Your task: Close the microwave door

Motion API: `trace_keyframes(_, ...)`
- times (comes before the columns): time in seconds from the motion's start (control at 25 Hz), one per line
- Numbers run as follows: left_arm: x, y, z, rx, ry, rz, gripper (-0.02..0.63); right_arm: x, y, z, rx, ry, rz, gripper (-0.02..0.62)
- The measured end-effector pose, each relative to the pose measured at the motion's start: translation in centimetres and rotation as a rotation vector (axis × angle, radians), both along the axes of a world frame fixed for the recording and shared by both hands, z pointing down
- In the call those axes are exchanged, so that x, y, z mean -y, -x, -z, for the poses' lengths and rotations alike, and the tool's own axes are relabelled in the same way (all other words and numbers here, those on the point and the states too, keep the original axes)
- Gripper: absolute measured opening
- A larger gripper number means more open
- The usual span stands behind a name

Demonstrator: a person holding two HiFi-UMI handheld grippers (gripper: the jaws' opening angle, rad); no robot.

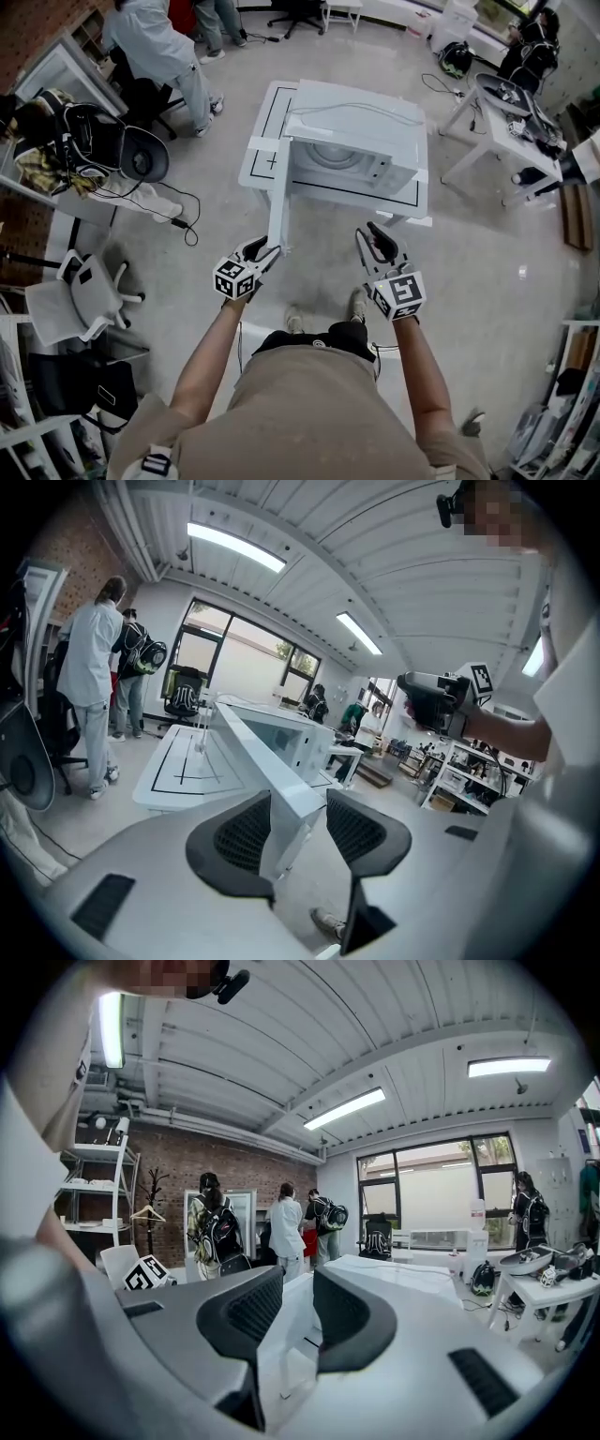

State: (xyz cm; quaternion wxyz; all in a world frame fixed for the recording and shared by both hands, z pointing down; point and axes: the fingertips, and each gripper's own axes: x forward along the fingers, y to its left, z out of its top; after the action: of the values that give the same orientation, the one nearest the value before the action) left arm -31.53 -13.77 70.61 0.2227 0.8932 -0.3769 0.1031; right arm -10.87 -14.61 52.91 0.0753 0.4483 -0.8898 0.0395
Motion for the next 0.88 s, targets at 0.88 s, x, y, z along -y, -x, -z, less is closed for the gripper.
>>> trace_keyframes(0.88, 1.2, -9.5, -0.2, 0.023, 0.055, 0.131, 0.179, 5.3, -9.8, -0.8, 0.024, 0.03, 0.135, 0.095)
